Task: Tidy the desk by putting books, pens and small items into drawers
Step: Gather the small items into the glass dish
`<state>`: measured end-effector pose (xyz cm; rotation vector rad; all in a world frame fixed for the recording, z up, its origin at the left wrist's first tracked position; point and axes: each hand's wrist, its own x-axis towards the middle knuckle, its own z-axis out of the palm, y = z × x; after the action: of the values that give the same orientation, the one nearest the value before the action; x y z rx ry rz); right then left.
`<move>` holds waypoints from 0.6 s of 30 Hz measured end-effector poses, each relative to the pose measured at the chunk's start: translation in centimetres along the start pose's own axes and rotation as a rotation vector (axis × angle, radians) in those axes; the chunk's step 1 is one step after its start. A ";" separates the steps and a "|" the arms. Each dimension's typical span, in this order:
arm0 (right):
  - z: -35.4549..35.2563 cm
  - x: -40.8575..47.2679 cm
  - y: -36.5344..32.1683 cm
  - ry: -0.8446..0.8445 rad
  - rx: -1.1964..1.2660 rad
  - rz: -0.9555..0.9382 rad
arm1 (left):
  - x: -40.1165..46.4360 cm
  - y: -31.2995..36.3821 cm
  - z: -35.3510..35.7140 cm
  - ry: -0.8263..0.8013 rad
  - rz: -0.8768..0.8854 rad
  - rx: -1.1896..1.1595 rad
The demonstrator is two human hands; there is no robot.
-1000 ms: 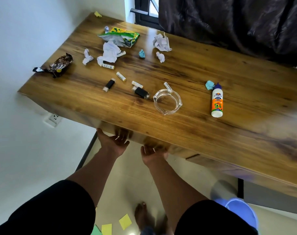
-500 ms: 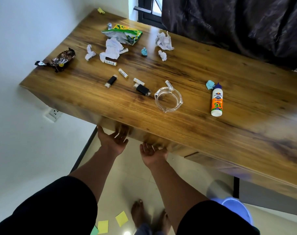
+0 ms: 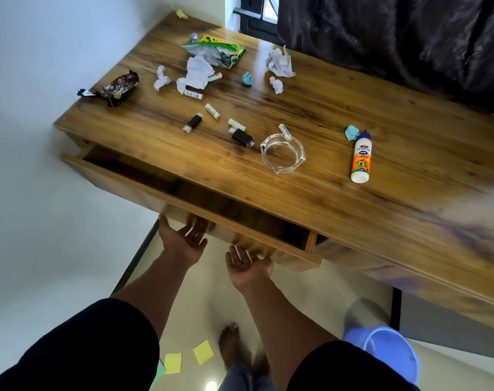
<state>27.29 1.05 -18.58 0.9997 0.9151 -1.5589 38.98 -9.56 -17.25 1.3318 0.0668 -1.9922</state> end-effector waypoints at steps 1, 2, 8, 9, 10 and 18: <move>-0.4 -0.2 0.3 0.006 -0.007 0.003 | -0.5 -0.1 -0.2 0.007 0.010 -0.003; -0.7 -0.4 0.5 0.014 -0.013 0.005 | -0.9 -0.2 -0.5 0.016 0.016 0.002; -3.5 -1.7 2.4 0.051 -0.132 0.053 | -2.5 -0.4 -2.9 0.108 0.026 0.079; -3.7 -2.0 2.8 0.050 -0.214 0.080 | -2.8 -0.4 -3.1 0.163 0.049 0.128; -3.8 -2.4 3.4 0.035 -0.334 0.112 | -3.0 -0.4 -3.2 0.242 0.099 0.211; 0.5 -8.8 6.9 -0.530 -1.681 -0.652 | -6.0 2.2 -3.6 0.542 1.148 1.209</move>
<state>35.16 2.38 -10.69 -0.9133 1.6682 -0.8338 44.31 -6.43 -13.23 1.8744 -1.4765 -0.5285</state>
